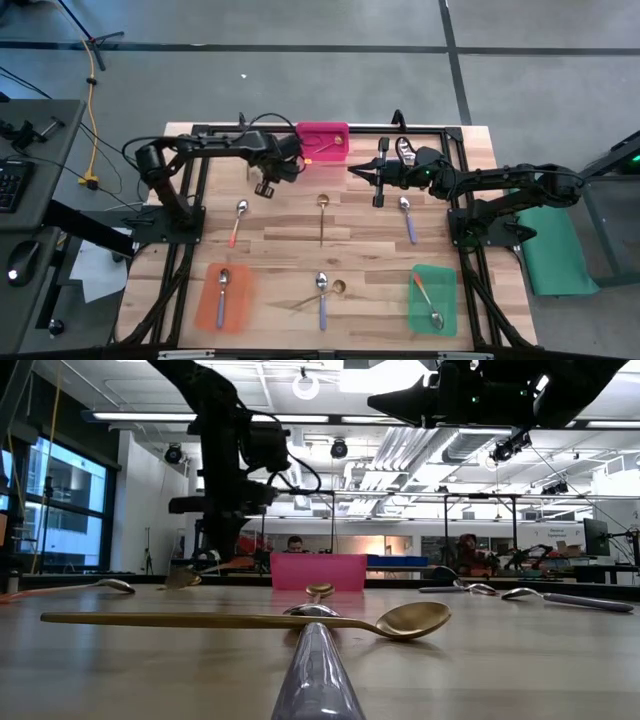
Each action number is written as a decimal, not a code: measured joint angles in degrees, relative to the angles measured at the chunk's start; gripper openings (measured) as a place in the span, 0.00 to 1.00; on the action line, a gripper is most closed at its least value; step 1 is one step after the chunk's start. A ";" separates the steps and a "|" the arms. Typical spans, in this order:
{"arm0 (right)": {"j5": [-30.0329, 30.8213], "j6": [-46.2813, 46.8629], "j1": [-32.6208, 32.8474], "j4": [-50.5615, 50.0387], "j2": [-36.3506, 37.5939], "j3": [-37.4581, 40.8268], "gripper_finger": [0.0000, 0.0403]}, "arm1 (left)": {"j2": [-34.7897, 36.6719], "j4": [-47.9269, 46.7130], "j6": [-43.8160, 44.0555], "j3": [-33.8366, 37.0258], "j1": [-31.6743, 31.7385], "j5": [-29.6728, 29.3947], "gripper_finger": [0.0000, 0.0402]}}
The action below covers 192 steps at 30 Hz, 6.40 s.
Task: Sort silverware by color (type)
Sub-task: Put the orange spoon into the green bin
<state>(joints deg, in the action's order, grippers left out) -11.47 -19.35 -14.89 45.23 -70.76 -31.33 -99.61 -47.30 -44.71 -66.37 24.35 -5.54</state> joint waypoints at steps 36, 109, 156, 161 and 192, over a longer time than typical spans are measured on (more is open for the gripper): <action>-0.01 0.45 0.00 -0.02 0.00 0.00 0.00 | 0.02 7.73 18.23 9.16 -5.23 -5.12 0.27; 0.01 0.66 -0.01 -0.57 0.00 0.00 0.00 | 19.16 -21.58 16.32 5.35 -52.47 -2.52 0.01; 2.31 3.89 4.94 -2.56 0.00 0.00 0.00 | -3.30 -14.97 27.11 -2.45 -78.45 2.98 0.01; 2.33 3.87 5.13 -2.54 0.00 0.00 0.00 | -3.11 -16.73 27.21 -1.83 -78.45 2.44 0.01; 2.33 3.23 0.67 -2.98 -0.28 -0.21 0.00 | 40.30 27.73 33.40 27.78 -45.21 -13.90 0.00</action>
<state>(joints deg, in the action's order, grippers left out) -9.15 -16.13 -14.22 42.25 -71.04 -31.54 -59.31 -19.58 -11.31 -38.59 -20.86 -19.44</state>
